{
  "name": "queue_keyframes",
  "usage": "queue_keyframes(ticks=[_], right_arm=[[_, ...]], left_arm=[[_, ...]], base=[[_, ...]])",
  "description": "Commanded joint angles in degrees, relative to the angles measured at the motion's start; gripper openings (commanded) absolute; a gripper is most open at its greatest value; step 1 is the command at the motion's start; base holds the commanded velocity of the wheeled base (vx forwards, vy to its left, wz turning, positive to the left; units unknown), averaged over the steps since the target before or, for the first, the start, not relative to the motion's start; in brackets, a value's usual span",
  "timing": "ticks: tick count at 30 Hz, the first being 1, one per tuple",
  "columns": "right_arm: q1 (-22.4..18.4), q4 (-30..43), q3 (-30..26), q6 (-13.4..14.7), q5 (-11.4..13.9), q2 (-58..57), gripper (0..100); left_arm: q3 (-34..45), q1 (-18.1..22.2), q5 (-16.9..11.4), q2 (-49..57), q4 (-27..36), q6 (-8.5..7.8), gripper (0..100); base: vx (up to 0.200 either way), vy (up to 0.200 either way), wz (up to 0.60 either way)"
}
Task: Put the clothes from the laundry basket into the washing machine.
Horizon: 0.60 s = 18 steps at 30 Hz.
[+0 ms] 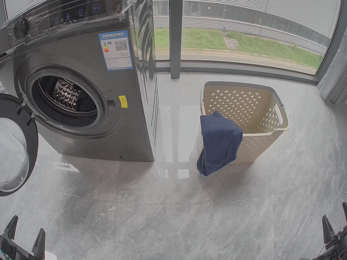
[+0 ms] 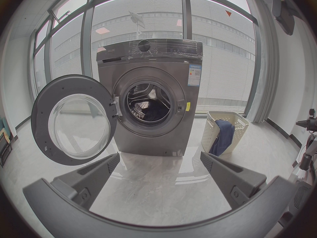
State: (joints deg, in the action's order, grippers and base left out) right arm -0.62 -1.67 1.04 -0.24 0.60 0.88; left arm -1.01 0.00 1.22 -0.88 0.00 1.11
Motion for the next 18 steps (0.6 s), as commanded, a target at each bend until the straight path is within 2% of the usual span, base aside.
queue_keyframes(ticks=[1, 3, 5, 9, 12, 16, 18], right_arm=[[0.09, -0.53, 8.19, -0.20, -0.07, 0.88, 100], [0.18, 0.97, 10.30, -0.20, 0.72, 4.57, 100], [0.36, 1.85, 10.21, -0.20, 2.22, 10.11, 100], [0.97, 0.09, 10.92, 0.07, 8.54, 25.49, 100], [1.50, -5.45, 12.76, 0.33, 12.50, 38.59, 100], [5.02, -17.31, 13.29, 2.00, 13.03, 54.32, 100], [5.90, -19.86, 13.29, 2.88, 12.94, 57.31, 100]], left_arm=[[0.92, 0.00, 0.01, 0.53, 0.00, -0.05, 100], [0.92, 0.00, 0.01, 0.53, 0.09, -0.23, 100], [0.92, 0.00, 0.01, 0.53, 0.09, -0.23, 100], [0.92, 0.00, -0.16, 0.53, 0.00, -0.41, 100], [0.92, 0.00, -0.25, 0.53, 0.00, -0.41, 100], [0.92, 0.00, -0.16, 0.53, 0.00, -0.23, 100], [0.92, 0.00, -0.16, 0.53, 0.00, -0.23, 100]], base=[[0.000, -0.200, 0.00], [0.000, -0.200, 0.00], [0.000, 0.000, 0.00], [0.000, 0.000, 0.00], [0.200, 0.000, 0.00], [0.200, 0.000, 0.00], [0.200, 0.000, 0.00]])
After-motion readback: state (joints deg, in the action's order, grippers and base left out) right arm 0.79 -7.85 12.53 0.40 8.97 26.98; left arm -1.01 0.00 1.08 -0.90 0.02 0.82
